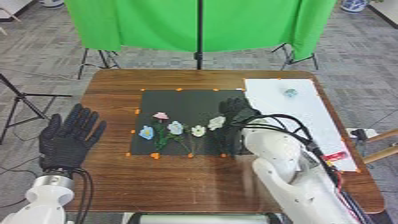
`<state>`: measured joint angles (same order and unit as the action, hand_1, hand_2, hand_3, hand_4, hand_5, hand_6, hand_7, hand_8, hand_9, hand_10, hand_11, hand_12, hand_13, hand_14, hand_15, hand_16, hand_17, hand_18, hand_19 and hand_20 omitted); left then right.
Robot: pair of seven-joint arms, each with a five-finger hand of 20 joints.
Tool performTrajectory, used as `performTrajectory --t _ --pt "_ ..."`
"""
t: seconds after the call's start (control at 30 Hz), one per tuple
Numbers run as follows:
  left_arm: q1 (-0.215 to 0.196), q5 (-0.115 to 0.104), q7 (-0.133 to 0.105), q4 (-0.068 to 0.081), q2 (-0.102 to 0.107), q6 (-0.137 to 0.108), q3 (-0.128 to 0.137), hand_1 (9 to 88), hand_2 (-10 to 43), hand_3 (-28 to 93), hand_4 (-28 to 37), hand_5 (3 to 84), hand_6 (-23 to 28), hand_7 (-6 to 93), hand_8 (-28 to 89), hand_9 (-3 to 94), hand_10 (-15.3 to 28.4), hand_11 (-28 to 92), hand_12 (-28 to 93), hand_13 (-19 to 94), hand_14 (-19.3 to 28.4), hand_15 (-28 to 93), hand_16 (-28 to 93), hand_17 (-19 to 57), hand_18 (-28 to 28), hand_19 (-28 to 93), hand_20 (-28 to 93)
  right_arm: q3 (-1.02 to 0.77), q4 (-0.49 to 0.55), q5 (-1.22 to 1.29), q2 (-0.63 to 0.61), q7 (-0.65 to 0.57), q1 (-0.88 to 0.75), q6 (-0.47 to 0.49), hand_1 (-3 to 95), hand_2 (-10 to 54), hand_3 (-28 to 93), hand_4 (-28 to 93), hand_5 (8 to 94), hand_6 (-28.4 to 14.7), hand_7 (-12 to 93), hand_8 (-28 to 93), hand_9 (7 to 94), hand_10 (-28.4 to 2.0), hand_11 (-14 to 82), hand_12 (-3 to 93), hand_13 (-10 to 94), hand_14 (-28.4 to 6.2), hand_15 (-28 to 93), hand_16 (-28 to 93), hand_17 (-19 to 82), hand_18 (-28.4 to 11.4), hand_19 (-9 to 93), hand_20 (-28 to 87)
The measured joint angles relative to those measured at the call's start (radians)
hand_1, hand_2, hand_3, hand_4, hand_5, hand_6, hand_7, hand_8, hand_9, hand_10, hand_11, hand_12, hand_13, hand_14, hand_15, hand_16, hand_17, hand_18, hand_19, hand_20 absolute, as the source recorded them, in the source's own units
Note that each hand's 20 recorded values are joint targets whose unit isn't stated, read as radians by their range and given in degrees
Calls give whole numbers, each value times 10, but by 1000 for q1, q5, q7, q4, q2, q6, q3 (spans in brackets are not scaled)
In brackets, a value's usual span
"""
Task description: Arrange flowers
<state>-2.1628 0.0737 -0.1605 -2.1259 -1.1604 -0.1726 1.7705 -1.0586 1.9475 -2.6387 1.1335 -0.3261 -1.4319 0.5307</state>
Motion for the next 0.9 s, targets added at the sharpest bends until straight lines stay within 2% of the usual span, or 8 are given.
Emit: performTrajectory --t 0.1,0.23,0.37,0.43,0.53,0.67,0.8,0.9 --pt "-1 16 2 2 -4 27 5 331 99 719 -239 440 91 124 -77 397 145 227 150 303 146 402 -27 -40 157 328 184 -45 78 18 -3 -5 -21 60 530 -95 755 -283 472 -85 99 -93 445 -217 101 162 455 -180 435 171 302 -237 757 311" --pt "-2 22 2 3 -6 36 5 323 103 716 -239 439 90 122 -77 396 146 224 150 303 147 399 -26 -40 156 324 182 -62 68 39 -6 -24 -1 26 502 -95 756 -283 435 -75 109 -101 361 -197 88 138 287 -212 315 123 206 -245 633 225" --pt "-2 31 2 6 -7 50 3 320 109 715 -235 437 88 117 -76 394 147 214 149 303 147 389 -26 -40 156 317 179 -118 -107 45 24 -48 74 -134 502 -95 752 -283 406 -62 109 -103 293 -174 71 105 197 -211 225 103 131 -243 547 179" --pt "-2 40 4 11 -7 69 2 320 110 714 -233 437 88 115 -75 394 147 211 150 303 147 385 -25 -39 155 314 178 -171 -208 41 50 -50 120 -154 502 -95 755 -283 400 -58 115 -104 280 -170 70 98 178 -209 210 101 116 -236 524 167" --pt "0 51 5 16 -7 94 -4 319 112 713 -232 437 88 113 -74 394 147 209 152 303 147 383 -22 -39 155 312 178 -229 -343 27 70 -60 196 -152 502 -95 758 -283 395 -53 125 -109 271 -166 75 93 169 -208 208 104 109 -233 514 160" --pt "3 53 6 17 -7 97 -13 318 113 711 -232 436 87 113 -73 394 147 207 153 303 148 382 -20 -40 155 311 178 -261 -493 -8 71 -72 289 -129 523 -95 753 -283 376 -43 142 -119 259 -157 81 85 171 -200 202 101 121 -237 492 145" --pt "3 51 5 17 -7 96 -15 316 118 712 -231 437 88 113 -73 393 148 207 154 303 149 383 -18 -42 166 317 181 -303 -610 -45 80 -61 351 -52 559 -95 724 -283 370 -23 160 -127 263 -138 94 80 229 -185 188 99 239 -260 428 113" --pt "3 51 8 17 -7 92 -16 314 121 714 -230 438 89 112 -73 393 148 208 155 304 149 385 -17 -43 171 324 183 -327 -676 -83 83 -36 374 11 585 -95 707 -283 390 -6 173 -135 282 -116 101 80 279 -166 183 108 316 -237 408 128"
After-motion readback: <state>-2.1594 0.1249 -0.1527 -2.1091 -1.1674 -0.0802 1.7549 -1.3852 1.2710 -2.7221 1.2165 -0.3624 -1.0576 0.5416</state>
